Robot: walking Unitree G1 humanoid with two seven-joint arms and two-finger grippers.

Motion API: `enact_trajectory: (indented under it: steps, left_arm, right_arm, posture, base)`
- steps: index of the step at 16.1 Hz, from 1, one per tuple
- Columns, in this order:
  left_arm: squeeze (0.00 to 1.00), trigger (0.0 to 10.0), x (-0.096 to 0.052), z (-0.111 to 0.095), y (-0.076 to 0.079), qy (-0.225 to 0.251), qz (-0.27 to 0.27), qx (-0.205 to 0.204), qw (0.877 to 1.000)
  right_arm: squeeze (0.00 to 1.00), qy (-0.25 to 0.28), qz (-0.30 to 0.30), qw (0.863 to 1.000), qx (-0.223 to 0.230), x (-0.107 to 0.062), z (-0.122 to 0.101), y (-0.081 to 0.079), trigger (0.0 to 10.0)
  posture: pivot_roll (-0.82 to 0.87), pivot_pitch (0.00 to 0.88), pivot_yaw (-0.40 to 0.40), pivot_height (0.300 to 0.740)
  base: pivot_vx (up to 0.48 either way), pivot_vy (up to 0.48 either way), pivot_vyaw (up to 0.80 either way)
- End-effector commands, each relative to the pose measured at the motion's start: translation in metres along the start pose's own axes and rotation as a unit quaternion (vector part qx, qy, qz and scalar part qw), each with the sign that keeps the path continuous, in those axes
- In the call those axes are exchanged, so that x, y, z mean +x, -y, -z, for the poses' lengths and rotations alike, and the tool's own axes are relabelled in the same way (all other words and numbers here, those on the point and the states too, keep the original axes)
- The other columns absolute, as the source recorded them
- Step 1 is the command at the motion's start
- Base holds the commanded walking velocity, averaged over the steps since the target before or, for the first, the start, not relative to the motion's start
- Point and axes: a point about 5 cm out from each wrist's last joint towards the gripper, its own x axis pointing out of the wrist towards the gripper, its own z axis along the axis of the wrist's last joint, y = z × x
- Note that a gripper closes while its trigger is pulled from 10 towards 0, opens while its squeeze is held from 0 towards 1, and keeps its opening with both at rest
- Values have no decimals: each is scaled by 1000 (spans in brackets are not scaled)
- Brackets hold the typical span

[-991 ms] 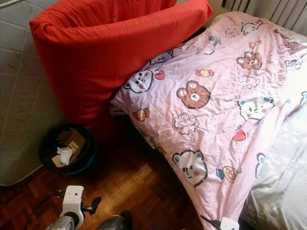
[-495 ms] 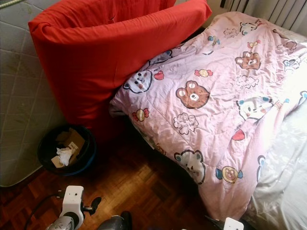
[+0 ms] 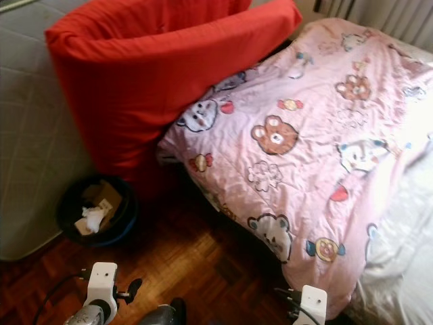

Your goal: Clean up the room

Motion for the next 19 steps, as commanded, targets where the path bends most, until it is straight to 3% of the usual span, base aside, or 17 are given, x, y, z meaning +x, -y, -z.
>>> enact_trajectory:
  steps: [1, 4, 12, 19]
  left_arm:
    - [0, 10000, -8, 19, -7, -37, -13, -5, 999]
    - [0, 10000, -10, 24, -10, -50, -25, -10, 998]
    - [0, 10000, -5, 21, 0, -57, -29, -29, 998]
    - [0, 10000, -5, 22, 0, -60, -32, -34, 997]
  right_arm:
    - [0, -12, -8, 999, -37, -2, 9, 1, 10000]
    - [0, -21, -34, 996, -78, -3, 14, -2, 10000]
    - [0, -11, -54, 995, -82, 0, 4, -6, 10000]
    - [0, -13, -53, 995, -80, 0, 4, -4, 10000]
  posture:
    - [154, 192, 3, 740]
    - [151, 176, -4, 740]
    - [147, 114, -37, 740]
    - [142, 128, -39, 740]
  base:
    - [0, 0, 800]
    - [0, 0, 800]
    - [0, 0, 800]
    - [0, 0, 800]
